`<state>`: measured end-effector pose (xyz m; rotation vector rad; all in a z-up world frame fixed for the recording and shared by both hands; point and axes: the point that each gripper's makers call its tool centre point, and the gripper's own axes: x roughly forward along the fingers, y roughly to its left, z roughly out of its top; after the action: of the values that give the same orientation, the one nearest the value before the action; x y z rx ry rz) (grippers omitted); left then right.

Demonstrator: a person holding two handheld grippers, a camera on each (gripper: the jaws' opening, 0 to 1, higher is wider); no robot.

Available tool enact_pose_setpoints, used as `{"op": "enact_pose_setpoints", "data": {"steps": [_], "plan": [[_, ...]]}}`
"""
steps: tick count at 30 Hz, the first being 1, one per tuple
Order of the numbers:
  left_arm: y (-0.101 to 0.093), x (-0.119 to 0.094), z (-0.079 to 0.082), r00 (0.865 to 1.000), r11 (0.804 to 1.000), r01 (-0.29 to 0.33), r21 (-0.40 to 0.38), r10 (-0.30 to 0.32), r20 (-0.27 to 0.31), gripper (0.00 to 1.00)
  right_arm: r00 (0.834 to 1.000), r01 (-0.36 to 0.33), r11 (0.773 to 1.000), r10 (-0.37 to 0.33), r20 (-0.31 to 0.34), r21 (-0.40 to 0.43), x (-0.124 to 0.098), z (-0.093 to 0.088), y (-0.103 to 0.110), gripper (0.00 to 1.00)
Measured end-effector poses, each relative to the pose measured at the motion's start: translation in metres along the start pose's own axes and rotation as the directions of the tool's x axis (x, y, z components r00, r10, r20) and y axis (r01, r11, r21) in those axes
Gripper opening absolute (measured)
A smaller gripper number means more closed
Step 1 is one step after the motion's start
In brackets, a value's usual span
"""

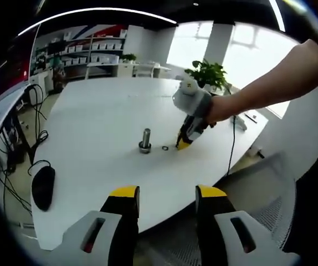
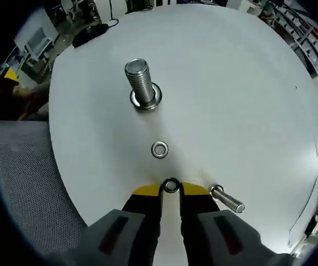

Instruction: Place the washer onto the threaded stud by aligning its center hole with the stud, sliding it down to the base, and recovering from edge contact or off-axis alignment until the washer reaches the visible bottom stop.

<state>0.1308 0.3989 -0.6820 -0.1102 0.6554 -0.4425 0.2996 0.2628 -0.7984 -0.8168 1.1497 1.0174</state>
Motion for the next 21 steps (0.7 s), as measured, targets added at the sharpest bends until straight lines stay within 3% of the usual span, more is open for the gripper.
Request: {"op": "enact_pose_setpoints", "data": {"steps": [11,21], "plan": [[-0.006,0.013,0.007,1.0,0.999,0.028,0.016,-0.028,-0.004,0.39,0.998,-0.004,0.999,0.001,0.067,0.048,-0.018,-0.008,-0.002,0.13],[-0.016,0.023,0.013,0.998,0.998,0.056,0.038,-0.055,-0.011,0.39,0.992,0.024,0.995,-0.035,0.12,0.093,-0.042,-0.013,-0.025,0.14]]}}
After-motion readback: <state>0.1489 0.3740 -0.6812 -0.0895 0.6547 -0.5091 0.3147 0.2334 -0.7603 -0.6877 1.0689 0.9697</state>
